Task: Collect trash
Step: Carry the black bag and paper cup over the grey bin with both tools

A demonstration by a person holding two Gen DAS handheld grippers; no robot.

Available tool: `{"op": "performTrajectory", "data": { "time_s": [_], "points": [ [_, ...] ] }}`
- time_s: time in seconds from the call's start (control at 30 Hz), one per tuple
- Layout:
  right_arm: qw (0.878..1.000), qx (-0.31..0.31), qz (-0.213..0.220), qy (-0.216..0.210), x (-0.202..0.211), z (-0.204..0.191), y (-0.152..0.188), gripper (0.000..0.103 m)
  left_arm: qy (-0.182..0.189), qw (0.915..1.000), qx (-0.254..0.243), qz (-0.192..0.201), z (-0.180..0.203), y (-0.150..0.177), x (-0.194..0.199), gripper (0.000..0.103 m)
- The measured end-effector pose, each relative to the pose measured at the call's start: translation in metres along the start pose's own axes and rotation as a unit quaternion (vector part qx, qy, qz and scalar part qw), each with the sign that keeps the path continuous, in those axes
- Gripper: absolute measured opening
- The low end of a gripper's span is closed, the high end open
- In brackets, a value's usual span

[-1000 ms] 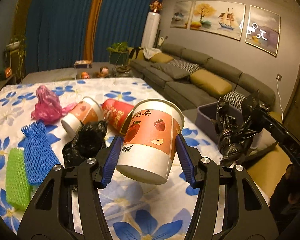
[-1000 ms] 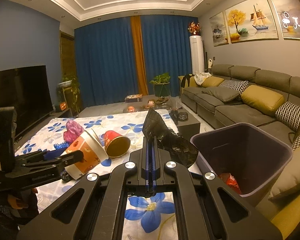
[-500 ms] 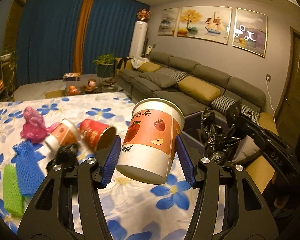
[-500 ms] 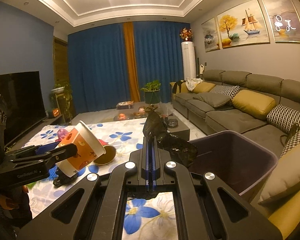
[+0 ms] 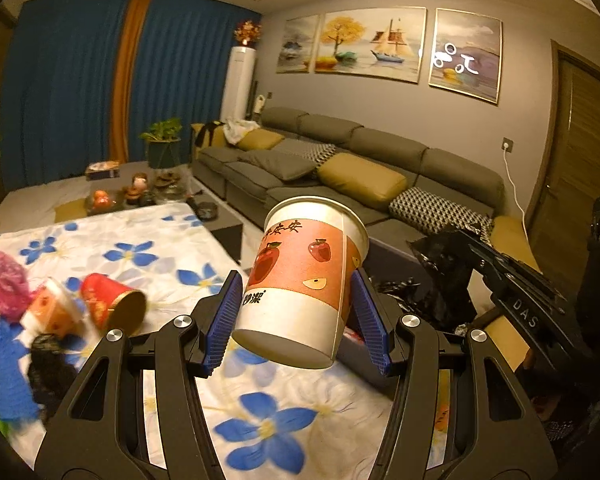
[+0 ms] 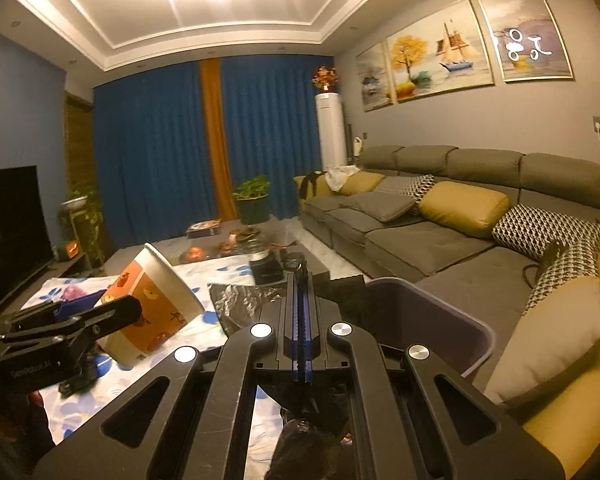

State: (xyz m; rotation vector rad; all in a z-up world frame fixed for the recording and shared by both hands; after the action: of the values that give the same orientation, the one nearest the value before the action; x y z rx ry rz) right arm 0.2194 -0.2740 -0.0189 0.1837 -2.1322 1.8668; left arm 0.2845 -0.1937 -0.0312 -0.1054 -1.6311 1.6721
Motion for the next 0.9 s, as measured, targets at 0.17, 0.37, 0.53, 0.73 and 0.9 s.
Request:
{"op": "performTrajectory", "data": {
  "time_s": [0.17, 0.37, 0.53, 0.73, 0.9],
  "points": [
    [1.0, -0.015, -0.003, 0.014, -0.01, 0.023, 0.0, 0.003, 0.01, 0.9999, -0.002, -0.006, 0.013, -0.001, -0.021, 0.055],
    [0.999, -0.028, -0.005, 0.018, -0.016, 0.033, 0.0, 0.003, 0.018, 0.9998, -0.001, -0.011, 0.027, -0.002, -0.04, 0.055],
    [0.999, -0.037, -0.007, 0.023, -0.024, 0.044, 0.0, 0.003, 0.023, 0.9996, -0.003, -0.017, 0.034, -0.001, -0.056, 0.055],
    [0.999, -0.044, -0.014, 0.025, -0.032, 0.048, 0.003, 0.003, 0.029, 0.9994, -0.004, -0.02, 0.041, 0.0, -0.068, 0.055],
    [0.998, -0.048, -0.017, 0.025, -0.034, 0.051, 0.005, 0.003, 0.032, 0.9992, -0.003, -0.023, 0.044, 0.001, -0.078, 0.055]
  ]
}}
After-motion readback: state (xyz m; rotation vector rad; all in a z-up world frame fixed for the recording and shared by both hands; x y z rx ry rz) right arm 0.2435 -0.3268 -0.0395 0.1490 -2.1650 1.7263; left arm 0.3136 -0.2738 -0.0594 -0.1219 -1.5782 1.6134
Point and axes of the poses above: each gripper's, at about its wrist camera, not at the fingertips, and x roughly against the way its jaws point, z to its right, y to its underside, the point moved 8 cm from there along -x, roughly the way its jaws point, and after that the axes turned 3 degrees about -z, right-handed, at the moved point
